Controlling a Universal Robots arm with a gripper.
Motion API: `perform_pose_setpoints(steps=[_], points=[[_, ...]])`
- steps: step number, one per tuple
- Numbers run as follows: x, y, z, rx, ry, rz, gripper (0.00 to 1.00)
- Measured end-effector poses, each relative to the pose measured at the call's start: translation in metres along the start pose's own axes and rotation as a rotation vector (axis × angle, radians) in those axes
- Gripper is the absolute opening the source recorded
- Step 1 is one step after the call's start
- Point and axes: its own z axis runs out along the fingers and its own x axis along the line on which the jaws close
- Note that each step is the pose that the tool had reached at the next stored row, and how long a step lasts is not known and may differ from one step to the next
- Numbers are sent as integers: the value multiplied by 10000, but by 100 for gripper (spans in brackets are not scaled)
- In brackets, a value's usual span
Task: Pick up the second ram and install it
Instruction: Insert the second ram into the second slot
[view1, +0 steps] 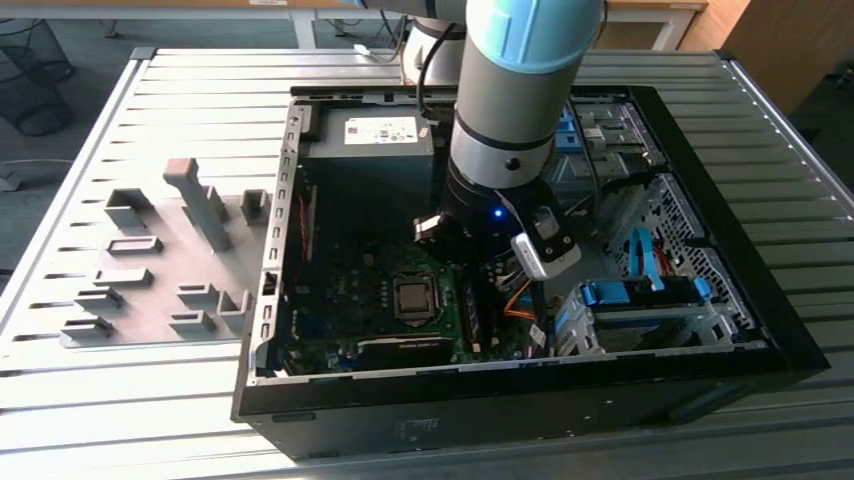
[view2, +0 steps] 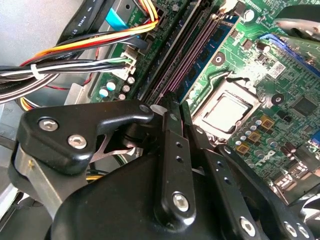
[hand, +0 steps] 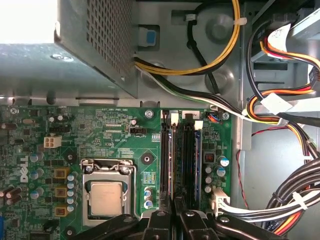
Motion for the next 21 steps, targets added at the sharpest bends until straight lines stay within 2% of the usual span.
perform_pose_setpoints(steps=[4,8,14,21], points=[[0,0,3,-3,7,94,14],[-9,-4,3,-25,44,106,14],[-12,-10,3,-140,74,162,14],[-11,-15,-31,-146,82,167,14]])
